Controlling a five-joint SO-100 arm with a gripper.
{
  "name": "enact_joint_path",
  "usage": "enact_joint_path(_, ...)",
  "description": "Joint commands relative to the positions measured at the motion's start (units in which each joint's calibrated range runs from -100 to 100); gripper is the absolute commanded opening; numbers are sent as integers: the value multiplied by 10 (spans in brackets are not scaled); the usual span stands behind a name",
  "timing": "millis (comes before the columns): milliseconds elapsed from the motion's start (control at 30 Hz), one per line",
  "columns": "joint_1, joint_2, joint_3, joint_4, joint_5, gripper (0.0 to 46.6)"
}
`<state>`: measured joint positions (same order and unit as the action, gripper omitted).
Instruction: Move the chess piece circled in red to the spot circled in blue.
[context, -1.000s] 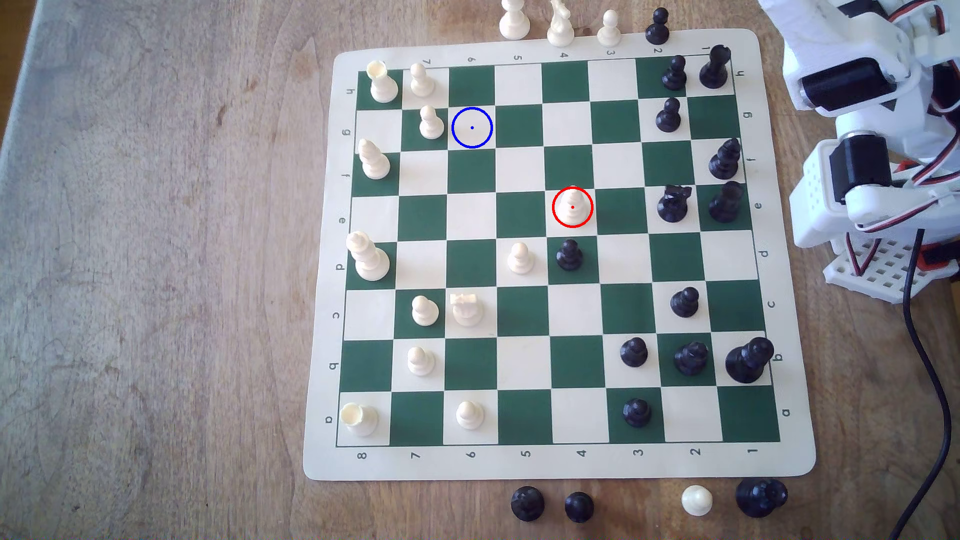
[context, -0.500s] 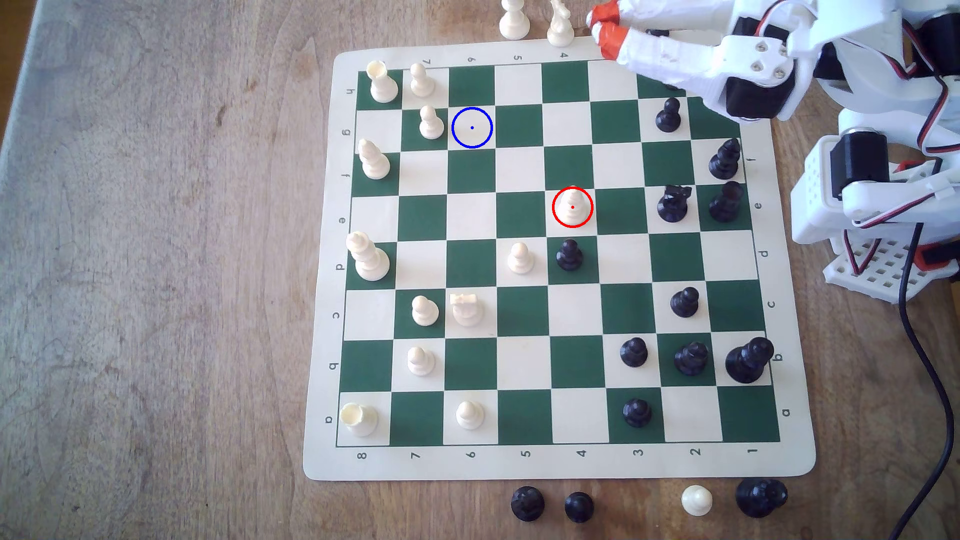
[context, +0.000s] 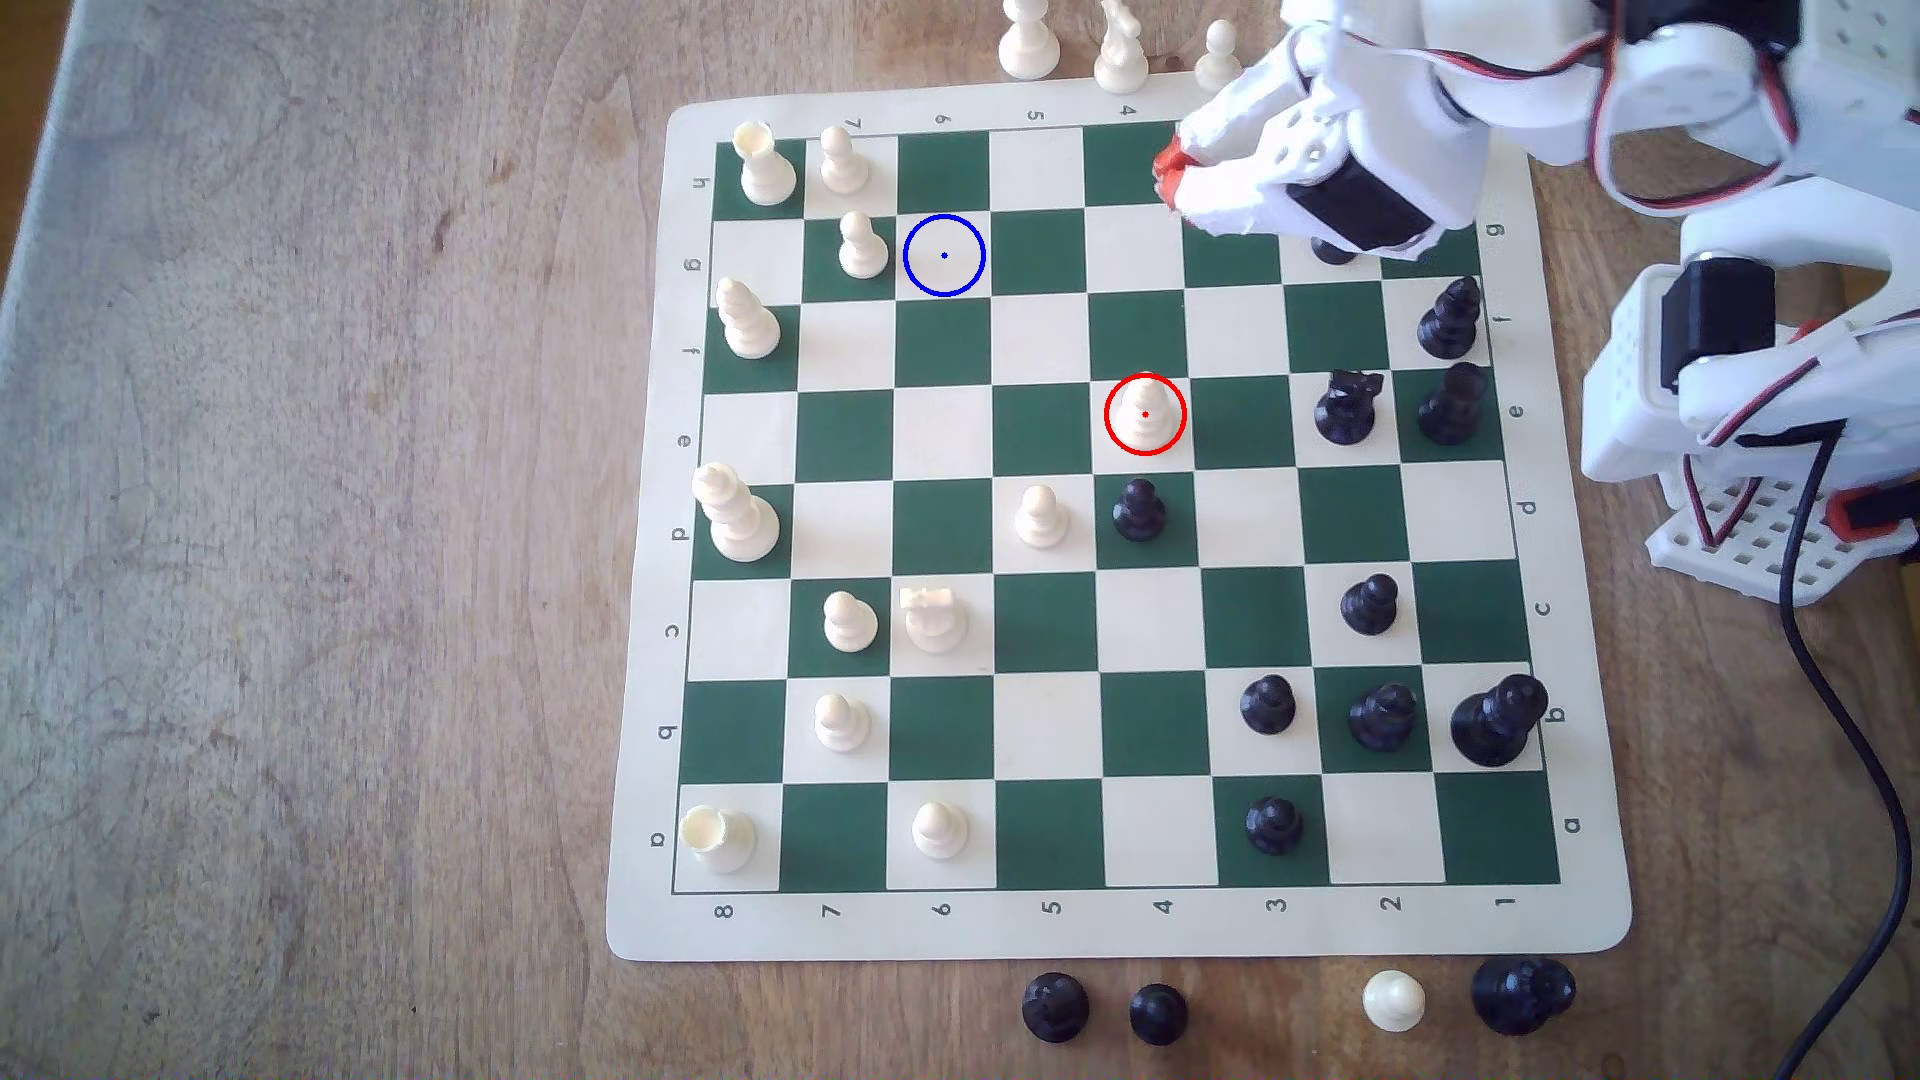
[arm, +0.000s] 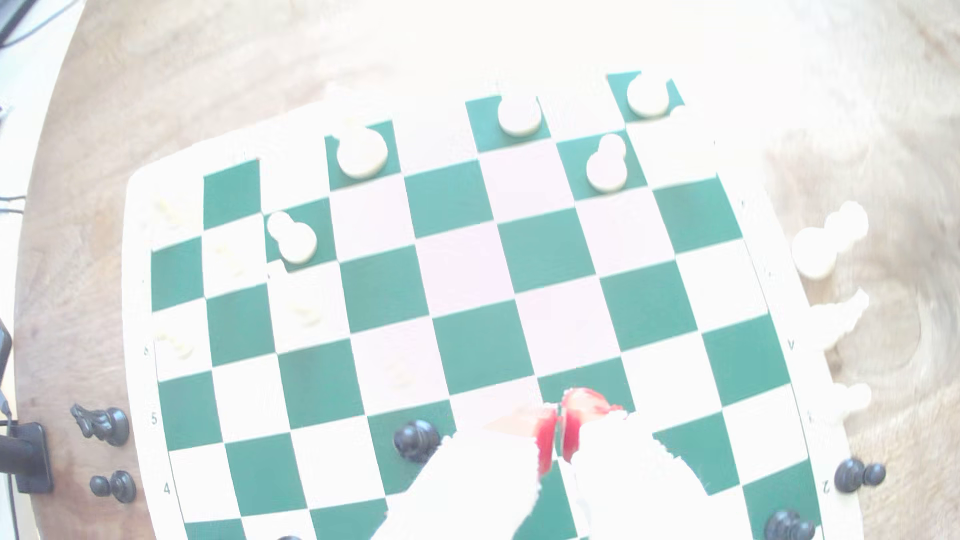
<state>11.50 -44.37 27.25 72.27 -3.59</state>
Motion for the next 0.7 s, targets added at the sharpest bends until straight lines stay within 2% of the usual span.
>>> enact_joint_path(0,-6,42,-76,41,-21,23)
enact_joint_path(200,-25,120,-98,87,-56,59)
enact_joint_path(267,-28,149,-104,74,-75,88)
enact_joint_path(367,-19,173,-98,46,-89,151)
enact_joint_path(467,-14,188,-98,41,-91,157)
enact_joint_path(567,-17,207,-96,41,-90,141)
enact_joint_path(633,-20,218,-96,41,-86,130)
enact_joint_path(667,-23,227,-95,43,-77,123)
